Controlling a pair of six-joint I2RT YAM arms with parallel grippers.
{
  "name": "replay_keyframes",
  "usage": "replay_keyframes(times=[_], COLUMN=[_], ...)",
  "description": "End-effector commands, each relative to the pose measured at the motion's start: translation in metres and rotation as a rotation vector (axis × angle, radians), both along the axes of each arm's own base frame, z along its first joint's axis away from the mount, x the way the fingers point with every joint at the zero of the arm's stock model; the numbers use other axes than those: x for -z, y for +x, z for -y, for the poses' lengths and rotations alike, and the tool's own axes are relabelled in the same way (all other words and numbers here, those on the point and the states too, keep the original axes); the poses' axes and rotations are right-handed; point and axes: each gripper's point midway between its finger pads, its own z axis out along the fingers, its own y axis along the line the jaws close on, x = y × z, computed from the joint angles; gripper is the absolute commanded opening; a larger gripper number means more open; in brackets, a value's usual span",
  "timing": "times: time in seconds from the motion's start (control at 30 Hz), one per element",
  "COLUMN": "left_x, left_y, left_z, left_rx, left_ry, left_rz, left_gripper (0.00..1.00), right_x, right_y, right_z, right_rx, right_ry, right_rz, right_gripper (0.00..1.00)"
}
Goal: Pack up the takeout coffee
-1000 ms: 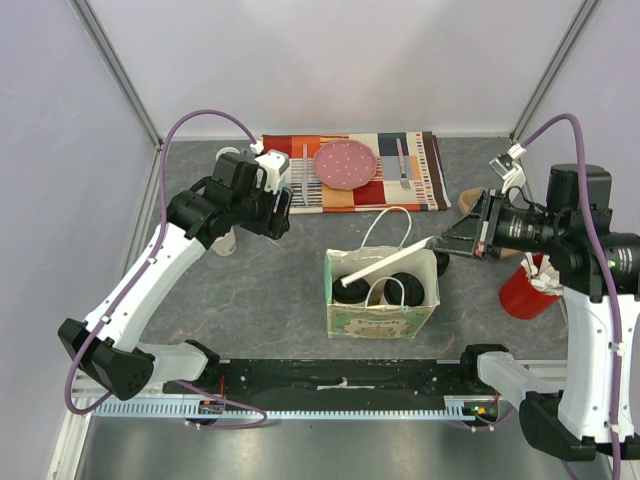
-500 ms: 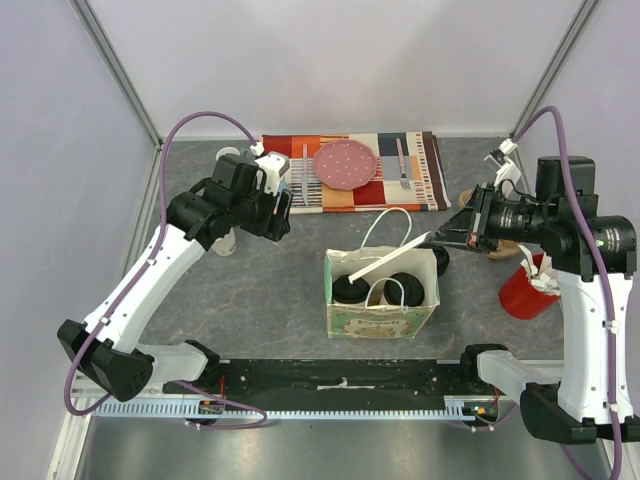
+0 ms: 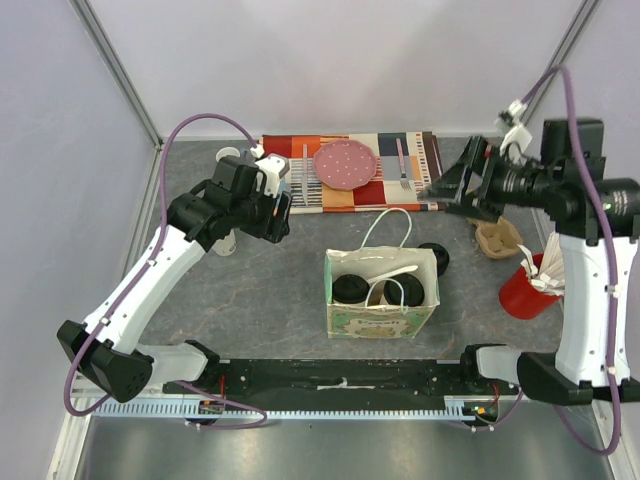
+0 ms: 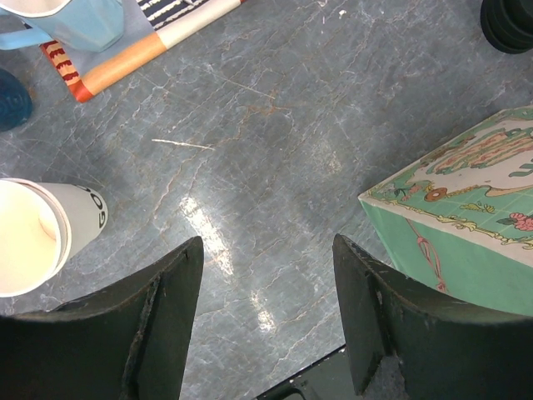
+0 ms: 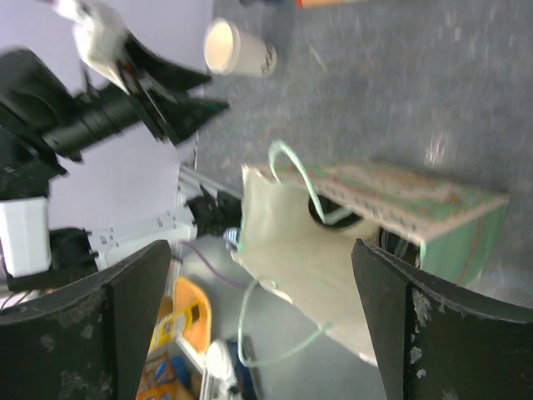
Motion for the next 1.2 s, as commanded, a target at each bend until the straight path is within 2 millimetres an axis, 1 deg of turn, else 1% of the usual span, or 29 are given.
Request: replay_keyframes(times=[0.0,0.03,0.07,0.1,0.13,0.17,0.2,0.23,0.27,0.3,0.33,0.37,0.4,0.43,0.47,0.5,0.57,0.6,0.63,0.7,0.73,0.77,0.87,0.9,0.93,1.0,1.07,1.13,1.17], left_x=[-0.008,-0.007,-0.006,-0.006,-0.007,-0.007,-0.008,-0.008,-0.009,-0.008,-0.008,-0.006,-0.008,-0.008,-0.008,-0.008,-0.007,-0.007,-0.003,0.000,0.005,0.006,0.013,0.014,0.013,0.014,0.014,0.020,0.021], left_y=[0.001,0.001,0.001,0.002,0.002,0.003,0.003,0.003,0.003,0.003,0.004,0.004,0.003,0.004,0.004,0.003,0.002,0.001,0.000,0.000,-0.003,-0.002,-0.003,-0.002,-0.001,-0.001,0.000,-0.002,-0.002], left_z=[-0.001,-0.001,-0.001,-0.001,-0.001,-0.001,-0.001,-0.001,-0.003,-0.004,-0.004,-0.006,-0.006,-0.006,-0.007,-0.007,-0.008,-0.010,-0.011,-0.011,-0.012,-0.012,-0.012,-0.013,-0.014,-0.014,-0.016,-0.017,-0.018], left_rx=[0.009,0.009,0.010,0.011,0.012,0.012,0.012,0.014,0.012,0.009,0.010,0.006,0.010,0.010,0.010,0.011,0.013,0.011,0.010,0.010,0.012,0.011,0.011,0.009,0.003,0.001,0.019,0.027,0.028], left_ry=[-0.015,-0.015,-0.015,-0.013,-0.014,-0.012,-0.012,-0.008,-0.005,-0.001,0.001,0.006,0.004,0.002,0.003,0.002,0.004,0.005,0.012,0.009,0.011,0.007,0.014,0.016,0.021,0.028,0.049,0.061,0.065], left_rz=[0.042,0.040,0.038,0.041,0.044,0.046,0.051,0.056,0.064,0.065,0.073,0.073,0.080,0.088,0.091,0.095,0.104,0.110,0.105,0.110,0.106,0.111,0.103,0.099,0.099,0.096,0.111,0.102,0.101], left_gripper=[0.70,0.70,0.70,0.70,0.70,0.70,0.70,0.70,0.70,0.70,0.70,0.69,0.69,0.69,0.69,0.69,0.69,0.70,0.69,0.69,0.70,0.69,0.69,0.69,0.69,0.69,0.69,0.69,0.69], right_x=[-0.040,-0.053,-0.058,-0.070,-0.067,-0.066,-0.058,-0.053,-0.047,-0.029,-0.024,-0.016,0.006,0.015,0.021,0.038,0.052,0.065,0.068,0.071,0.074,0.081,0.120,0.146,0.156,0.167,0.162,0.155,0.155], right_y=[0.014,0.029,0.036,0.039,0.054,0.058,0.063,0.063,0.061,0.060,0.053,0.050,0.049,0.047,0.046,0.047,0.049,0.051,0.052,0.058,0.054,0.050,0.027,0.007,-0.003,-0.016,-0.016,-0.010,-0.006], right_z=[0.006,0.011,0.015,0.021,0.039,0.051,0.065,0.103,0.121,0.139,0.151,0.171,0.179,0.188,0.197,0.201,0.207,0.209,0.209,0.198,0.200,0.198,0.191,0.198,0.202,0.206,0.214,0.223,0.222], right_rx=[0.079,0.118,0.155,0.196,0.301,0.360,0.427,0.602,0.679,0.744,0.790,0.861,0.855,0.874,0.895,0.831,0.734,0.598,0.540,0.398,0.305,0.251,0.119,0.082,0.074,0.076,0.096,0.127,0.132], right_ry=[-0.016,-0.029,-0.042,-0.057,-0.126,-0.176,-0.234,-0.363,-0.430,-0.515,-0.568,-0.655,-0.727,-0.768,-0.822,-0.910,-1.017,-1.108,-1.137,-1.129,-1.182,-1.190,-1.197,-1.245,-1.270,-1.287,-1.337,-1.387,-1.383], right_rz=[0.056,0.099,0.116,0.167,0.180,0.200,0.193,0.206,0.197,0.147,0.140,0.116,0.054,0.023,0.001,-0.041,-0.076,-0.095,-0.092,-0.036,-0.028,-0.045,-0.111,-0.207,-0.247,-0.277,-0.274,-0.263,-0.259], right_gripper=[0.98,0.98,0.98,0.98,0.98,0.98,0.98,0.98,0.98,0.98,0.97,0.93,0.87,0.72,0.68,0.66,0.70,0.72,0.74,0.75,0.75,0.75,0.72,0.71,0.71,0.71,0.71,0.71,0.72])
